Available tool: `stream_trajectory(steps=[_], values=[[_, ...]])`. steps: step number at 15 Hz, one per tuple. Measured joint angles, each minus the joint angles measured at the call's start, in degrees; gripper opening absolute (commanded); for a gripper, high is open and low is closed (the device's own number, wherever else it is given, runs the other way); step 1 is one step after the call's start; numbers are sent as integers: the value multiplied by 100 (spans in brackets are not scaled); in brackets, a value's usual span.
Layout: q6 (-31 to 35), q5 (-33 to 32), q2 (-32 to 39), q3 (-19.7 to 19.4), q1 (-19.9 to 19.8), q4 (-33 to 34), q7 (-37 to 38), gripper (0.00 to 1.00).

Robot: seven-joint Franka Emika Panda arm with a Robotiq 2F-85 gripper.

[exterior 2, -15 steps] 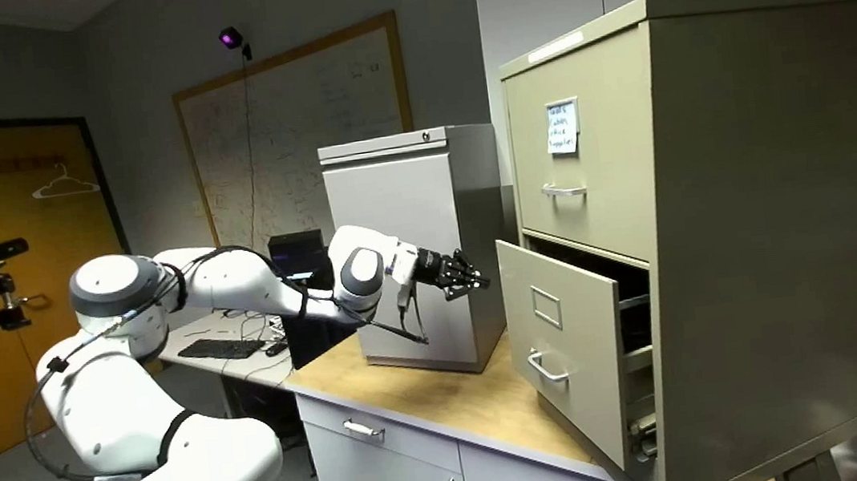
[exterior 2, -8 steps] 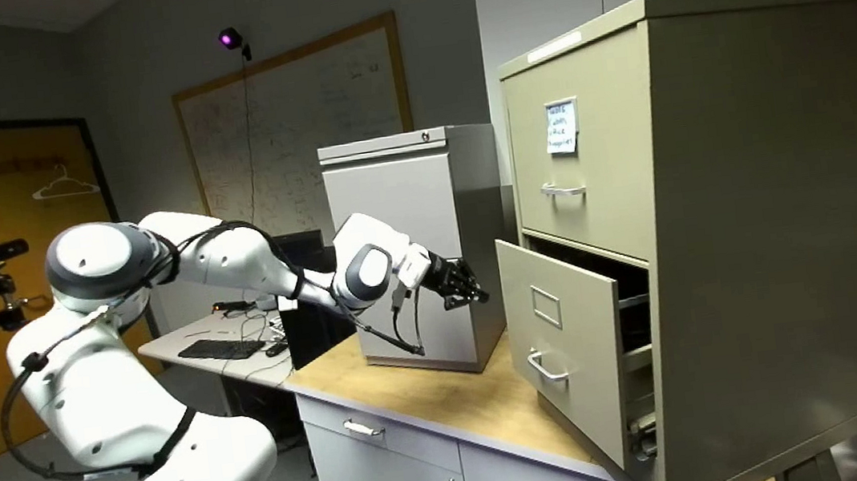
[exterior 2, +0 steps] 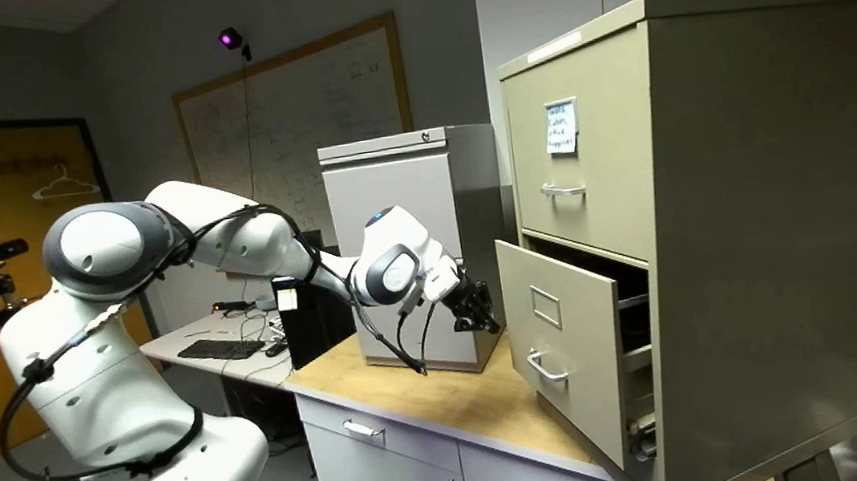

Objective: Close the bottom drawer of the beige file cabinet

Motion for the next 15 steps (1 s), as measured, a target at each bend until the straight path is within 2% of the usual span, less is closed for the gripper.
stream_trajectory(steps=[2, 4, 6, 7, 8, 11, 15], values=[[-133, -138, 80, -572, 380, -19, 40, 9], [-13, -613, 49, -945, 501, -69, 489, 10], [434, -1360, -15, -1011, 368, -179, 1281, 10], [707, -1665, -61, -847, 151, -241, 1677, 9], [969, -1933, -135, -514, -198, -304, 2073, 9], [1578, -2497, -647, 836, -1461, -474, 3369, 8], [2132, -2621, -1723, 2643, -2835, -421, 4921, 9]])
